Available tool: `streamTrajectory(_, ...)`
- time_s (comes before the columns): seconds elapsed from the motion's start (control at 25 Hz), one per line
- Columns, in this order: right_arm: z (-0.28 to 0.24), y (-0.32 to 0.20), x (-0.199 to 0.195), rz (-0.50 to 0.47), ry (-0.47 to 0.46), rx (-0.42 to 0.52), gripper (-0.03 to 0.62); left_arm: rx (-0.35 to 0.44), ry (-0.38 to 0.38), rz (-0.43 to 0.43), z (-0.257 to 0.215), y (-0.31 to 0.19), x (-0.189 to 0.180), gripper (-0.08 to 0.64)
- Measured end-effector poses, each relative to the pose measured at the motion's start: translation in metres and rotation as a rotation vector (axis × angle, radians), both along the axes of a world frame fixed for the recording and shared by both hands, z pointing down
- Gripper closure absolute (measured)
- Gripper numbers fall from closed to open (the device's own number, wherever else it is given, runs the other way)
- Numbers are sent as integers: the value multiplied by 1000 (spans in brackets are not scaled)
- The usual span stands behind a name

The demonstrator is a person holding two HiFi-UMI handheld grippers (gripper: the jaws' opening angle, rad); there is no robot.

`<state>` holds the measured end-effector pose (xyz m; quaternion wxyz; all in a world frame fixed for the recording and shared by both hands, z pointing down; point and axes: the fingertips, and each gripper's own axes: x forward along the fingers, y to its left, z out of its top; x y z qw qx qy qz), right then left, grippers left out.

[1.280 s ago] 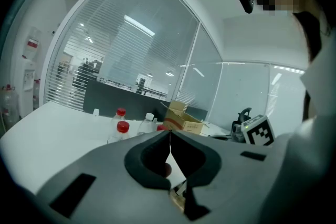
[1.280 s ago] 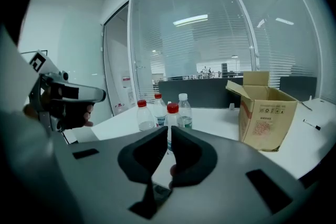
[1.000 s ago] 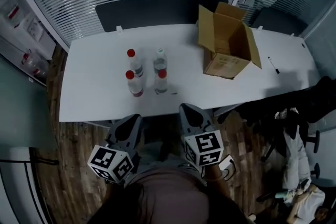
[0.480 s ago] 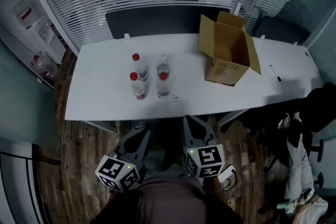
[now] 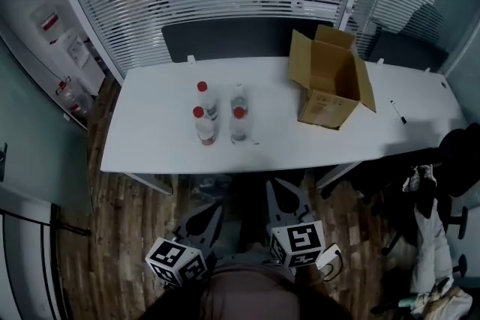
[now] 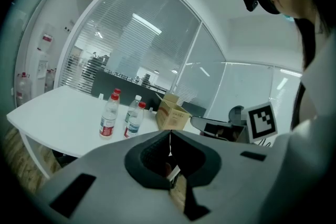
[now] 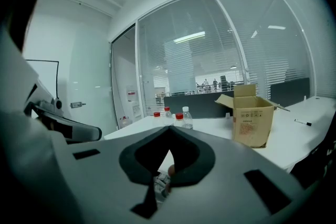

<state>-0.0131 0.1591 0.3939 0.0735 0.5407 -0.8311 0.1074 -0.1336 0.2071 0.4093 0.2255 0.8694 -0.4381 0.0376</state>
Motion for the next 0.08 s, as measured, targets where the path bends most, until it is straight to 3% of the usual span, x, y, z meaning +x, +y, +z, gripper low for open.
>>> streamTrajectory(0.08, -2, 5, 1, -4, 10, 3, 571, -15, -6, 6, 5, 7, 2, 551)
